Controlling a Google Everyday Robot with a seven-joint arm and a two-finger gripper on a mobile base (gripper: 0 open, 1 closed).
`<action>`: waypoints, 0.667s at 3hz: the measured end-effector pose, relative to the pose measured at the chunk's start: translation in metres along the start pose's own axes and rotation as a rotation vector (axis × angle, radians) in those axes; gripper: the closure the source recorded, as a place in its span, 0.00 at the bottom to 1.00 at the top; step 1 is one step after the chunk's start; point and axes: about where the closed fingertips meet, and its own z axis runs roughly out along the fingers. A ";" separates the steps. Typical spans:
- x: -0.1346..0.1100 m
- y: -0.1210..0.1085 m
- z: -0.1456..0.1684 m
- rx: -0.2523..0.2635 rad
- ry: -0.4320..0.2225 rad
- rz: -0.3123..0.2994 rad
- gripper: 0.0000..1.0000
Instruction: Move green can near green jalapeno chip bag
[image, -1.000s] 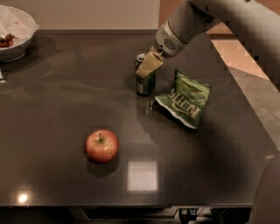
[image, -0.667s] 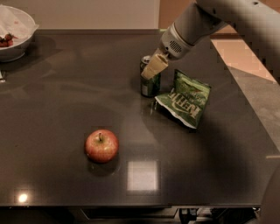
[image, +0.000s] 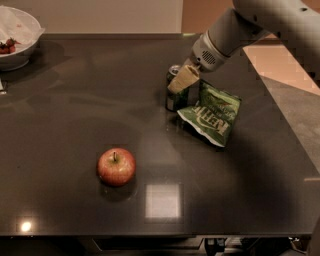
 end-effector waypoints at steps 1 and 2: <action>0.000 0.000 0.000 0.000 0.000 0.000 0.14; 0.000 0.001 0.002 -0.004 0.001 -0.001 0.00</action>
Offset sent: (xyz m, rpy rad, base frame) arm 0.0000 0.0000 0.0000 0.0000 0.0000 0.0000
